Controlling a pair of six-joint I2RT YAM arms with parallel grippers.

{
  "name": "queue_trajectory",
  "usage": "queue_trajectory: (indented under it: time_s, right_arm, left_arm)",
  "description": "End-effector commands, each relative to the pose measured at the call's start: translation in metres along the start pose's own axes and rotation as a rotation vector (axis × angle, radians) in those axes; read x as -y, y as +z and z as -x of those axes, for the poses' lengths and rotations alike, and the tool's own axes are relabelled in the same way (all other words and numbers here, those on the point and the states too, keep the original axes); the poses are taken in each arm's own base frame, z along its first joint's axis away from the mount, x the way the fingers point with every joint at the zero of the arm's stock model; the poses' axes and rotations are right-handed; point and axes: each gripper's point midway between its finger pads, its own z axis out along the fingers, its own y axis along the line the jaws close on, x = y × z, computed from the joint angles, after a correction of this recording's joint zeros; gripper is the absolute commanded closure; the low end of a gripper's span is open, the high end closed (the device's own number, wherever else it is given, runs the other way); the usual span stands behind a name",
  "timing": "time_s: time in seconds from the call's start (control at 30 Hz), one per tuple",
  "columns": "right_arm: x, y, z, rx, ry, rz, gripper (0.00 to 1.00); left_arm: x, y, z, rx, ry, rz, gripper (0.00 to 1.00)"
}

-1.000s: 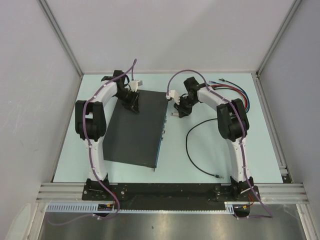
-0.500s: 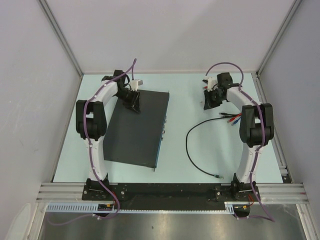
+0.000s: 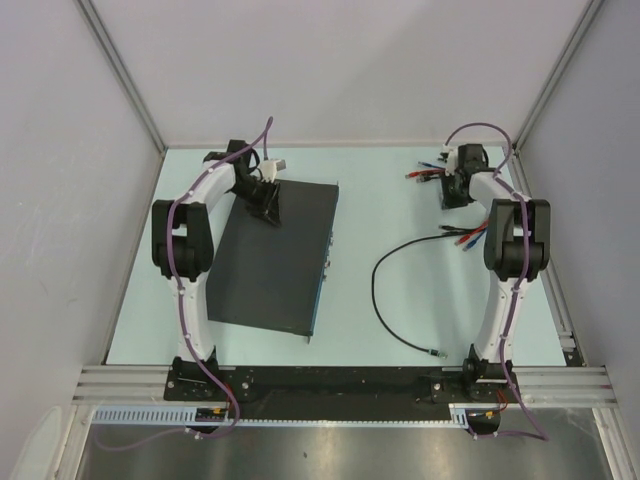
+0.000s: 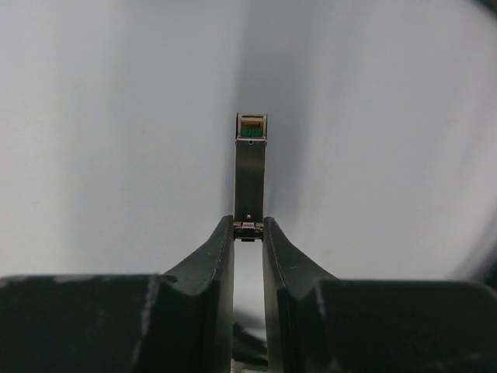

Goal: Pull the plug from the switch port

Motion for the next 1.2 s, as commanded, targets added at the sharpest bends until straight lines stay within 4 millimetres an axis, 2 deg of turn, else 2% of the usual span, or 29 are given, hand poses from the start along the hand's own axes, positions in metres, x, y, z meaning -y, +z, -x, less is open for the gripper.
queue_trajectory:
  time_s: [0.0,0.03,0.1,0.2,0.23,0.27,0.33,0.47,0.5,0.53,0.6,0.63,0.7,0.73,0.8,0.83,0.87,0.9,0.93,1.0,1.03,1.07,1.1,1.13,1.17]
  right_arm:
    - [0.055,0.001,0.016,0.044,-0.070,-0.116,1.00]
    - [0.068,0.006,0.011,0.033,-0.055,-0.138,1.00]
    - [0.079,0.007,0.008,0.025,-0.061,-0.152,1.00]
    - [0.076,0.010,0.002,0.009,-0.104,-0.124,1.00]
    - [0.073,0.011,0.001,0.001,-0.121,-0.110,0.89]
    - [0.066,0.012,0.002,-0.001,-0.133,-0.095,0.73]
    - [0.058,0.006,0.012,0.013,-0.139,-0.087,0.50]
    - [0.006,-0.022,0.051,0.111,-0.182,0.042,0.40]
    - [-0.024,-0.033,0.063,0.142,-0.229,0.085,0.39]
    - [-0.039,-0.040,0.066,0.151,-0.247,0.120,0.38]
    - [-0.081,-0.062,0.081,0.203,-0.263,0.245,0.37]
    - [-0.093,-0.069,0.084,0.213,-0.257,0.280,0.37]
    - [-0.116,-0.088,0.099,0.279,-0.264,0.347,0.34]
    - [-0.131,-0.111,0.125,0.392,-0.305,0.337,0.33]
    - [-0.132,-0.131,0.148,0.505,-0.347,0.236,0.32]
    - [-0.142,-0.161,0.175,0.638,-0.362,0.217,0.26]
    - [-0.142,-0.169,0.185,0.689,-0.341,0.192,0.20]
    - [-0.145,-0.174,0.194,0.753,-0.282,0.203,0.08]
    - [-0.147,-0.176,0.195,0.772,-0.234,0.222,0.01]
    - [-0.164,-0.166,0.195,0.779,-0.206,0.325,0.00]
    - [-0.188,-0.166,0.187,0.735,-0.231,0.466,0.00]
    - [-0.199,-0.137,0.167,0.628,-0.220,0.538,0.00]
    - [-0.209,-0.127,0.149,0.542,-0.203,0.606,0.00]
    - [-0.227,-0.128,0.134,0.486,-0.212,0.742,0.00]
    - [-0.234,-0.114,0.116,0.425,-0.211,0.808,0.03]
  left_arm:
    - [0.000,0.008,-0.001,-0.008,0.022,0.012,0.68]
    - [0.000,0.009,-0.001,-0.010,0.022,0.013,0.68]
    - [0.002,0.010,-0.001,-0.013,0.025,0.010,0.68]
    - [0.004,0.011,0.002,-0.012,0.033,0.008,0.68]
    - [0.004,0.011,0.002,-0.013,0.033,0.006,0.68]
    - [0.003,0.012,0.002,-0.013,0.034,0.006,0.67]
    - [0.003,0.011,0.003,-0.012,0.034,0.010,0.66]
    - [0.001,0.011,-0.002,-0.027,0.026,0.022,0.65]
    - [0.001,0.010,-0.002,-0.024,0.028,0.026,0.65]
    - [0.002,0.009,-0.002,-0.024,0.030,0.026,0.64]
    - [0.003,0.002,0.004,-0.007,0.044,0.036,0.64]
    - [0.004,-0.001,0.007,0.002,0.052,0.038,0.63]
    - [0.015,-0.028,0.035,0.102,0.102,0.058,0.63]
    - [0.029,-0.068,0.059,0.220,0.151,0.125,0.62]
    - [0.045,-0.109,0.097,0.377,0.236,0.222,0.58]
    - [0.058,-0.137,0.110,0.459,0.288,0.255,0.55]
    - [0.062,-0.146,0.114,0.491,0.329,0.266,0.52]
    - [0.063,-0.156,0.124,0.544,0.355,0.289,0.38]
    - [0.063,-0.159,0.125,0.559,0.361,0.303,0.33]
    - [0.050,-0.147,0.121,0.543,0.328,0.330,0.30]
    - [0.045,-0.138,0.117,0.519,0.278,0.325,0.30]
    - [0.034,-0.119,0.114,0.470,0.229,0.317,0.30]
    - [0.030,-0.106,0.099,0.398,0.167,0.290,0.32]
    - [0.029,-0.094,0.093,0.366,0.103,0.261,0.32]
    - [0.030,-0.078,0.078,0.333,0.087,0.213,0.32]
